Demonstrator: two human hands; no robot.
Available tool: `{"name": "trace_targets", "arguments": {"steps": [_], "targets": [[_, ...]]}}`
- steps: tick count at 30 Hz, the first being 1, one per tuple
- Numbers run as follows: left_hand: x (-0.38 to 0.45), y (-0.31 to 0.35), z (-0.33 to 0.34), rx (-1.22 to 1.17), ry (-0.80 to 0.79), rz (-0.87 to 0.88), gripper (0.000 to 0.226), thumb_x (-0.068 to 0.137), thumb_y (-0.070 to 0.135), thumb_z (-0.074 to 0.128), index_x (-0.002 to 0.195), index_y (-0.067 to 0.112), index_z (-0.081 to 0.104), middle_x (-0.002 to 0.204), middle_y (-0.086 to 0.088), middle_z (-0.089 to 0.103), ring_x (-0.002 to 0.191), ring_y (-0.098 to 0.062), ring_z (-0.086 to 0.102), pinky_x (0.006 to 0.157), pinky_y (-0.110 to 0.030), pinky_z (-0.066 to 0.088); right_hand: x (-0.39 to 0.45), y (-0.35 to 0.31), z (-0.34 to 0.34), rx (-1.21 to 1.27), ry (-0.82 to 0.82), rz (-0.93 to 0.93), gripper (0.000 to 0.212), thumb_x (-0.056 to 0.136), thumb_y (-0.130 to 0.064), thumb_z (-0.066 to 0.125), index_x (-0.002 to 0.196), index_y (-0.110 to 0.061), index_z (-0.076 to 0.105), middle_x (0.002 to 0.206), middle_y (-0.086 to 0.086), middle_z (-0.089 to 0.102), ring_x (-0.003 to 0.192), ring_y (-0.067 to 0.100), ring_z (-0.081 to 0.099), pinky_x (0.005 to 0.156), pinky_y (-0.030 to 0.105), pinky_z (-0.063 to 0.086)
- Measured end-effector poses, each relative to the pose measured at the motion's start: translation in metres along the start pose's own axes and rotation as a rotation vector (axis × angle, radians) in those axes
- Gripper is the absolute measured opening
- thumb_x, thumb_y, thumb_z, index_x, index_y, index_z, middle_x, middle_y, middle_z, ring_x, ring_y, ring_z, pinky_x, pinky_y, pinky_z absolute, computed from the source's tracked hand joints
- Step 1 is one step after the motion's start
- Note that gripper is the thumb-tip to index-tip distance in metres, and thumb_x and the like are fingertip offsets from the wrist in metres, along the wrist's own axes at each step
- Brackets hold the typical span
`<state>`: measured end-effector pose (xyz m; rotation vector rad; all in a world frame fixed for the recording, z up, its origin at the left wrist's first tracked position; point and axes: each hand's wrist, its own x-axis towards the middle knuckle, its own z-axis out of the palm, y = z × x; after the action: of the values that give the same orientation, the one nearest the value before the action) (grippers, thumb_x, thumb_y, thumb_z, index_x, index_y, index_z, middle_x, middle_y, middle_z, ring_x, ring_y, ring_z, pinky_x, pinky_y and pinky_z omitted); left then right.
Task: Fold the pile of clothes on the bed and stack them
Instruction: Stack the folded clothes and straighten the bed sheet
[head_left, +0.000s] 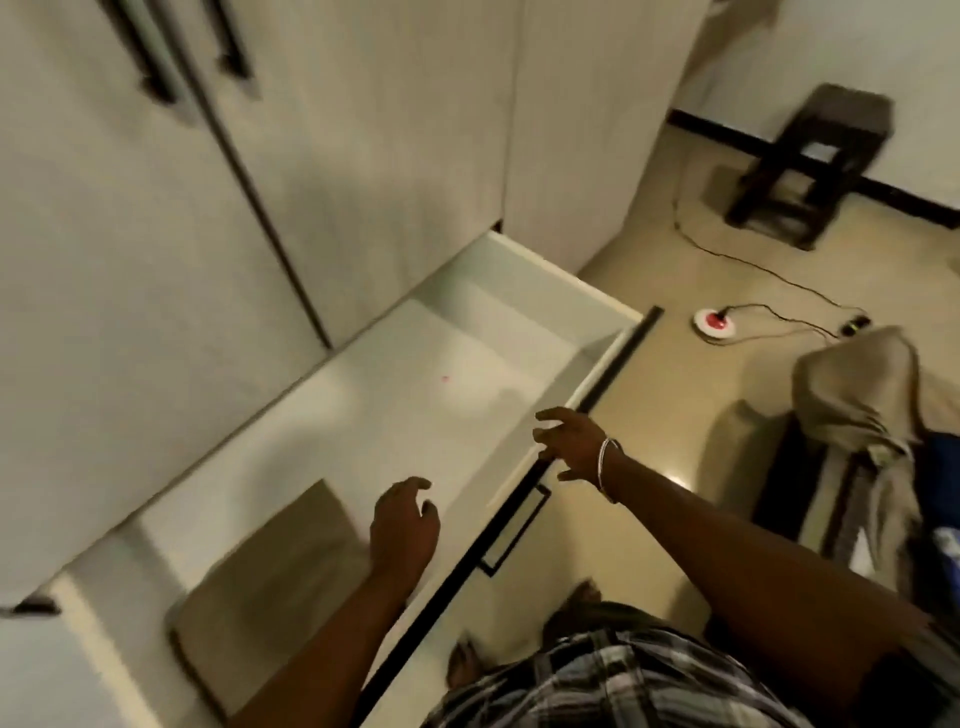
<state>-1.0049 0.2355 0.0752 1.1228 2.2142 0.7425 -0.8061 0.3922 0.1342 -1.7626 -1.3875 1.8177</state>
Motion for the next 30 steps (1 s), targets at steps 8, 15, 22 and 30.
{"name": "trace_targets", "arguments": {"steps": [8,15,22,30], "targets": [[0.019,0.197,0.125,0.012,-0.263,0.404,0.032,0.087,0.006,0.060,0.119,0.010,0.065,0.116,-0.007,0.068,0.110,-0.025,0.061,0.091,-0.029,0.046,-0.041,0.078,-0.210,0.287,0.430,0.007,0.020,0.094,-0.017,0.061,0.113,-0.022,0.060,0.097,-0.001,0.066,0.079,0.017,0.064,0.067,0.030,0.045],[-0.026,0.342,0.280,0.088,-0.462,0.523,0.031,0.088,0.007,0.060,0.119,0.011,0.063,0.119,-0.006,0.066,0.112,-0.024,0.059,0.093,-0.030,0.045,-0.075,0.190,-0.388,0.543,0.684,0.087,0.012,0.096,-0.010,0.057,0.093,-0.021,0.058,0.087,0.009,0.061,0.060,0.017,0.055,0.061,0.030,0.038],[-0.104,0.438,0.420,0.213,-0.739,0.569,0.030,0.088,0.009,0.061,0.117,0.013,0.064,0.118,-0.003,0.066,0.113,-0.020,0.059,0.093,-0.027,0.044,-0.116,0.315,-0.511,0.860,0.847,0.304,0.010,0.096,-0.013,0.054,0.097,-0.023,0.056,0.078,0.001,0.058,0.055,0.014,0.051,0.052,0.020,0.033],[-0.151,0.487,0.550,0.318,-1.020,0.501,0.018,0.087,0.007,0.063,0.104,0.012,0.069,0.095,0.000,0.070,0.083,-0.009,0.062,0.067,-0.005,0.042,-0.096,0.421,-0.543,1.332,1.083,0.395,0.017,0.093,-0.006,0.063,0.094,-0.017,0.050,0.077,0.011,0.050,0.050,0.022,0.048,0.051,0.028,0.049]]}}
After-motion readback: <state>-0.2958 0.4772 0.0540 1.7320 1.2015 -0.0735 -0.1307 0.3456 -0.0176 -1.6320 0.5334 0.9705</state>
